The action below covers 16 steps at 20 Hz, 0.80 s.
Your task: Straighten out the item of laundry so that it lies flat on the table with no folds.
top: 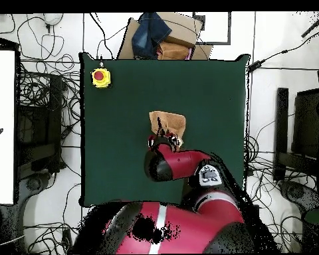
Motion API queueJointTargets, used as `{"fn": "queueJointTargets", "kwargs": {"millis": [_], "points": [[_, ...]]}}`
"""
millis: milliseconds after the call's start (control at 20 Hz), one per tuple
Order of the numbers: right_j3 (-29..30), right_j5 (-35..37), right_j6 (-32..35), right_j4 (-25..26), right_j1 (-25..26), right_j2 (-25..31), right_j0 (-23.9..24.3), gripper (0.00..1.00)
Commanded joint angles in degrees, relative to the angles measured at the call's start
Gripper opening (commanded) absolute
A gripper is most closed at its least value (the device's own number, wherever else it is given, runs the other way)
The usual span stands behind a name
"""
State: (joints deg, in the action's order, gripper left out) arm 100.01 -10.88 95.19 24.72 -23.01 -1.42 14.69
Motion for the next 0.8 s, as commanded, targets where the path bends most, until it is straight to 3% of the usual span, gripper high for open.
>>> {"fn": "queueJointTargets", "kwargs": {"millis": [50, 400, 700, 800], "points": [[16.8, 9.6, 8.3, 1.1, -12.4, 10.5, 3.8, 0.0], [27.0, 13.8, 9.5, -2.7, -22.2, 14.2, 6.5, 0.0], [27.7, 14.7, 11.6, -6.4, -26.7, 8.2, 0.6, 0.0], [31.3, 18.0, 11.8, -8.9, -33.8, 11.2, 2.5, 0.0]]}}
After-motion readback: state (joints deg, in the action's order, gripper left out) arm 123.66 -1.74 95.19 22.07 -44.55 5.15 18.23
